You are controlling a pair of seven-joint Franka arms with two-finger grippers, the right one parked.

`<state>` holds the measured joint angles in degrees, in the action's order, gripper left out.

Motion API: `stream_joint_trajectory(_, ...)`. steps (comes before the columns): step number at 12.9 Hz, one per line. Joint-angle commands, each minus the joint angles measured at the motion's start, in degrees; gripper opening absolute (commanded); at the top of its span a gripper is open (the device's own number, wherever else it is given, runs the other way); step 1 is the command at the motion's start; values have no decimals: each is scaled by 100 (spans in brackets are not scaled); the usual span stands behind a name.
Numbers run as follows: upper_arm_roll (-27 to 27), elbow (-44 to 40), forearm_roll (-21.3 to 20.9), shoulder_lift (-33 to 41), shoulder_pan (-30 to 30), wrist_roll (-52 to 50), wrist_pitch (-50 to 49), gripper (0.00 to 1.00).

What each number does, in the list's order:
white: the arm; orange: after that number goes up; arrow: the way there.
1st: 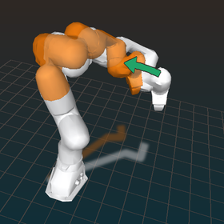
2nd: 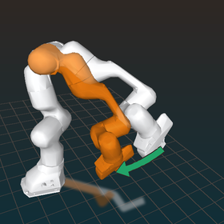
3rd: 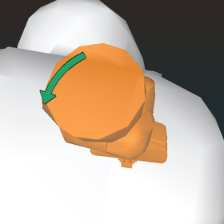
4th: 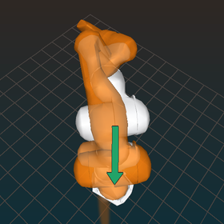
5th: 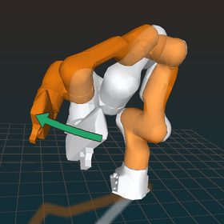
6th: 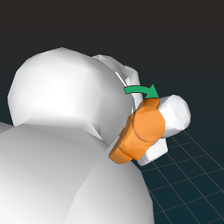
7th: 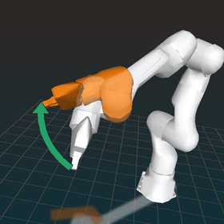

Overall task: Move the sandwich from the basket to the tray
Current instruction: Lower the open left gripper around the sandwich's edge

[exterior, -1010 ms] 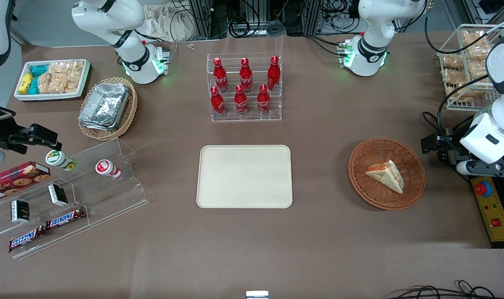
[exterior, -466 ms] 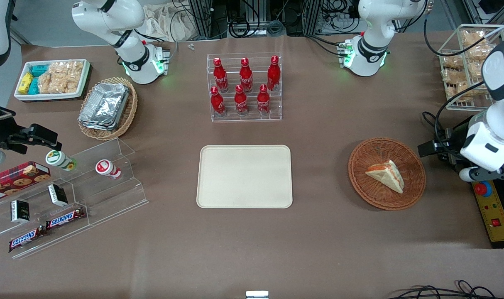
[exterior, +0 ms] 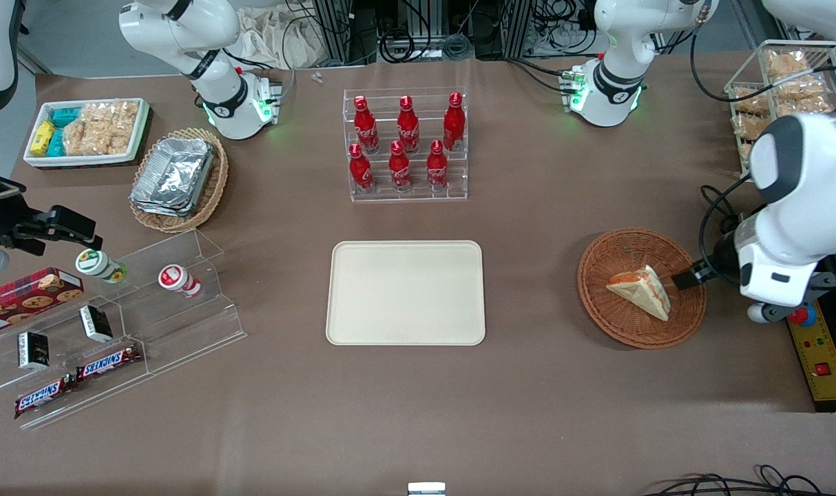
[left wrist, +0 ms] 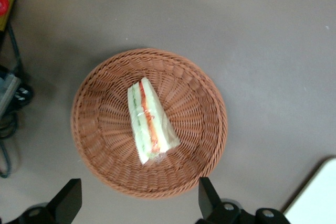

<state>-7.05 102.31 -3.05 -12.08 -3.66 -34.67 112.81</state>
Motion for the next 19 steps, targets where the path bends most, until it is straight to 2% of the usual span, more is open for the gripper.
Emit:
stream_joint_trajectory(1, 10, 726, -91, 39, 6, -479, 888, 100)
stream_joint_trajectory(10, 28, 825, -91, -813, -12, -1568, 1463, 100)
stream_joint_trajectory(18, 107, 993, -91, -1156, -12, -1631, 1736, 100)
stream_joint_trajectory(19, 107, 940, -91, -1235, -12, -1622, 1753, 97)
